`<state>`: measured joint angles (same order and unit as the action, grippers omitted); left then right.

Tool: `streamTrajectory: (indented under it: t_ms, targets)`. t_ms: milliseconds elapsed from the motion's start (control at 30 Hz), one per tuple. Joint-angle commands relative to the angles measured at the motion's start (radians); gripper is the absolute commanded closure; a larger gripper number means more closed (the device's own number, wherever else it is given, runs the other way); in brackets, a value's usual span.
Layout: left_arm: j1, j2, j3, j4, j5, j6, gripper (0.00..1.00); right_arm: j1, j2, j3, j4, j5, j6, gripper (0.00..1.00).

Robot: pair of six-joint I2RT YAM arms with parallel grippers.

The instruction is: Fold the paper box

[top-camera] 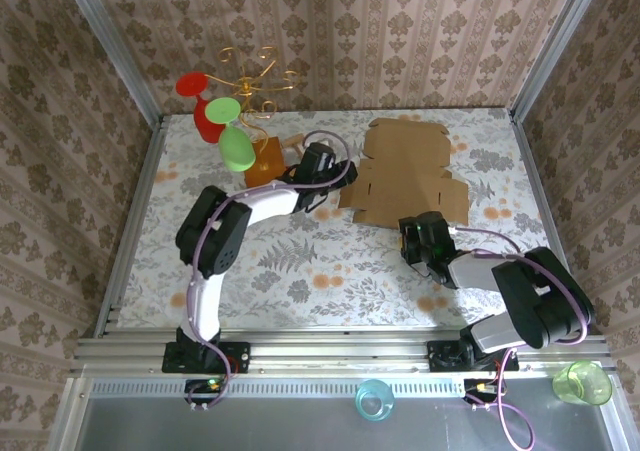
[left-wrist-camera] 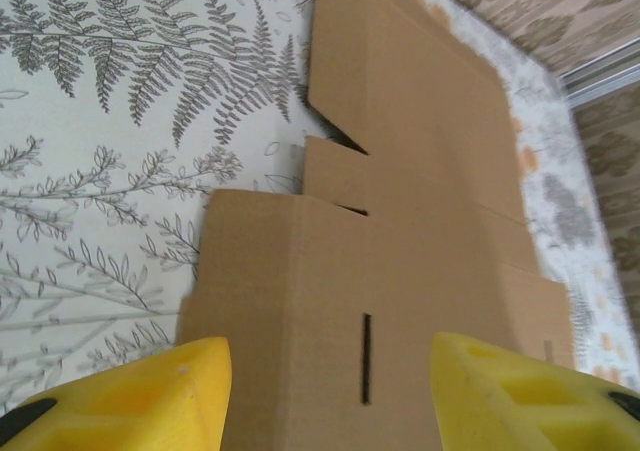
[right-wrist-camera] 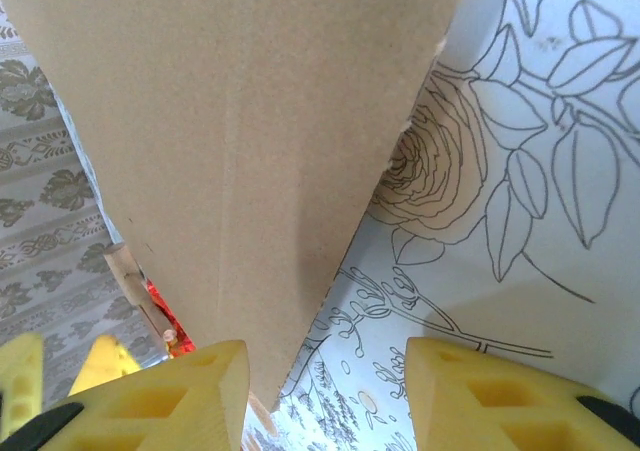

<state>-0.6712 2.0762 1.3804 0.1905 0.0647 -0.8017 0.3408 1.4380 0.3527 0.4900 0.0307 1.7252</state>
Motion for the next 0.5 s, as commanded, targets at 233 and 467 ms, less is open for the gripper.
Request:
streamTrajectory:
  t_ms: [233, 467]
  targets:
    - [0.027, 0.231, 0.321, -0.182, 0.028, 0.222, 0.42, -0.006, 0.019, -0.032, -0.032, 0.050, 0.005, 0.54]
    - [0.039, 0.324, 0.469, -0.234, 0.036, 0.307, 0.36, -0.007, -0.036, -0.033, -0.093, 0.064, -0.004, 0.53]
